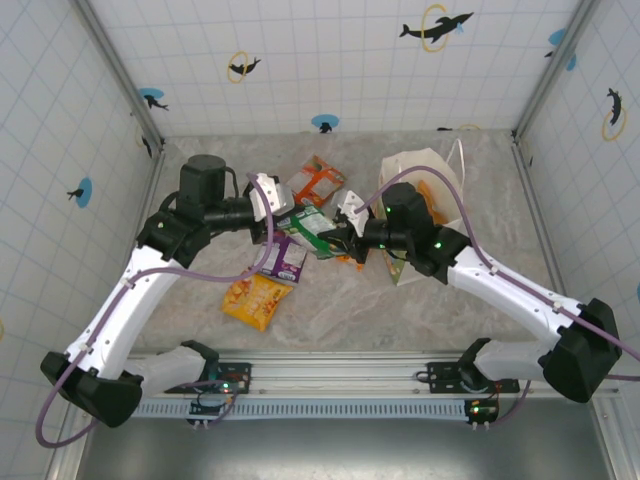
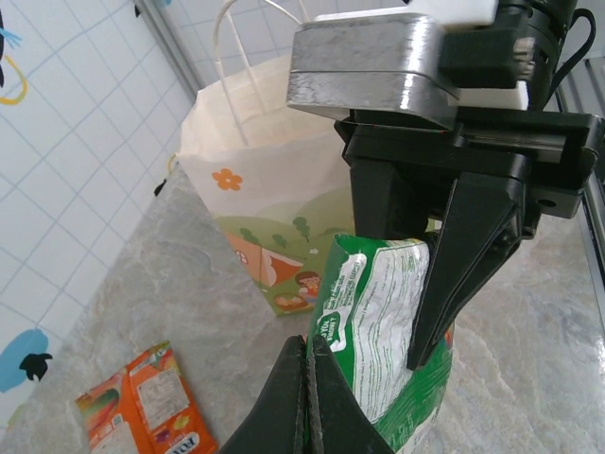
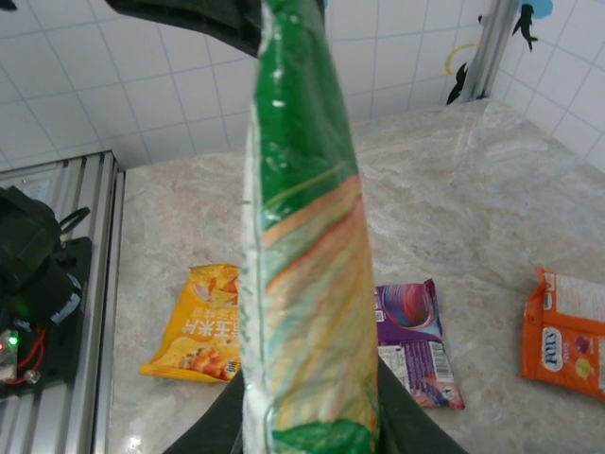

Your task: Place the snacks into the paper bag

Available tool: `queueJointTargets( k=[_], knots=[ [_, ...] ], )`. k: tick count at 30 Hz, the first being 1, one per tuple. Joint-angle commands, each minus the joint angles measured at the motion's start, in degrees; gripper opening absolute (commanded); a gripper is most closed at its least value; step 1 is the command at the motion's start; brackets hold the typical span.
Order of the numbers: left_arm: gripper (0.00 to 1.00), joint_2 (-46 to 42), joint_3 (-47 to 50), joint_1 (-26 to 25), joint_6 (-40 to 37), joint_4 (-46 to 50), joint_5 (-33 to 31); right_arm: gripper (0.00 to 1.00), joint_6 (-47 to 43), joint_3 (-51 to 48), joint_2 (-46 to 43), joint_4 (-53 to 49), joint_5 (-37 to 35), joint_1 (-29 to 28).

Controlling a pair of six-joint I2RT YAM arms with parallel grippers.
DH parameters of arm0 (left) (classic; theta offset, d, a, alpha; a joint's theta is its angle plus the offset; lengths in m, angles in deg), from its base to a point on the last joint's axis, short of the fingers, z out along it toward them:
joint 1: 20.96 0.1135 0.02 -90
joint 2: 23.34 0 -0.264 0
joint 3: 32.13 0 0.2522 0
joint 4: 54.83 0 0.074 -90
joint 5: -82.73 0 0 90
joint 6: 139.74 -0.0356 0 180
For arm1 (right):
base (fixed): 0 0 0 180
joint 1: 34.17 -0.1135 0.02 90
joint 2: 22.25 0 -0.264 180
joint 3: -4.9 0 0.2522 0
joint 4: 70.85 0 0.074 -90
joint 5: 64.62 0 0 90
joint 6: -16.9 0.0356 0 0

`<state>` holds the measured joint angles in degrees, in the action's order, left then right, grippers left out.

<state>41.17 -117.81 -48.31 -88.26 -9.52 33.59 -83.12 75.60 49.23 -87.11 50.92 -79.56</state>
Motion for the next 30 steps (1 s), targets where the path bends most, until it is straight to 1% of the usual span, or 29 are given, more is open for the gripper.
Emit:
queueJointTargets(
  k=[1,5,6,8,11,13,14,15,17,21,23,25,27,30],
  knots=[
    [0.00,-1.4,0.3,-0.2,0.8,-3.6,-0.1,0.20,-0.1,1.6,-0.5,1.8,-0.1,-0.2],
    [0.00,-1.5,1.4,-0.3,1.9,-5.5,-1.1,0.17,-0.5,1.0,-1.5,2.3,-0.5,-0.2],
    [0.02,-1.7,1.9,-0.2,2.5,-6.3,-1.5,0.17,-0.5,0.8,-1.7,2.4,-0.7,-0.2],
    [0.16,-2.3,3.2,-0.3,4.3,-8.6,-2.6,0.16,-0.5,0.4,-2.4,2.5,-1.4,-0.2],
    [0.40,-4.0,6.4,-0.2,8.6,-13.4,-5.8,0.16,-0.3,-1.4,-4.0,3.6,-3.0,-0.2],
    [0.53,-5.4,9.1,-0.2,12.6,-17.2,-8.9,0.16,0.3,-4.0,-5.6,6.1,-5.7,-0.1],
    [0.59,-6.0,10.2,-0.3,14.3,-18.7,-10.3,0.16,0.7,-5.1,-6.4,6.5,-6.3,0.0],
    [0.63,-6.5,11.3,-0.2,16.3,-20.4,-11.7,0.16,1.2,-6.2,-7.2,9.1,-7.0,0.1],
    [0.70,-7.2,13.3,-0.2,20.2,-23.1,-14.8,0.16,1.9,-8.1,-9.0,10.8,-8.2,0.4],
    [0.80,-7.0,15.5,-0.2,29.2,-25.0,-23.8,0.16,3.2,-11.8,-13.1,14.6,-10.4,1.4],
    [0.82,-6.2,15.5,-0.2,34.0,-25.0,-26.9,0.16,4.2,-13.4,-15.0,17.5,-11.2,2.4],
    [0.84,-5.3,17.9,-0.3,39.3,-25.9,-30.0,0.15,5.6,-14.1,-16.5,20.2,-11.7,4.0],
    [0.85,-4.3,19.2,-0.2,44.3,-26.9,-32.6,0.15,6.4,-13.8,-17.3,21.9,-12.0,5.6],
    [0.87,-2.8,21.3,-0.2,50.0,-29.1,-33.3,0.15,8.7,-12.4,-18.0,24.6,-12.3,8.6]
  ],
)
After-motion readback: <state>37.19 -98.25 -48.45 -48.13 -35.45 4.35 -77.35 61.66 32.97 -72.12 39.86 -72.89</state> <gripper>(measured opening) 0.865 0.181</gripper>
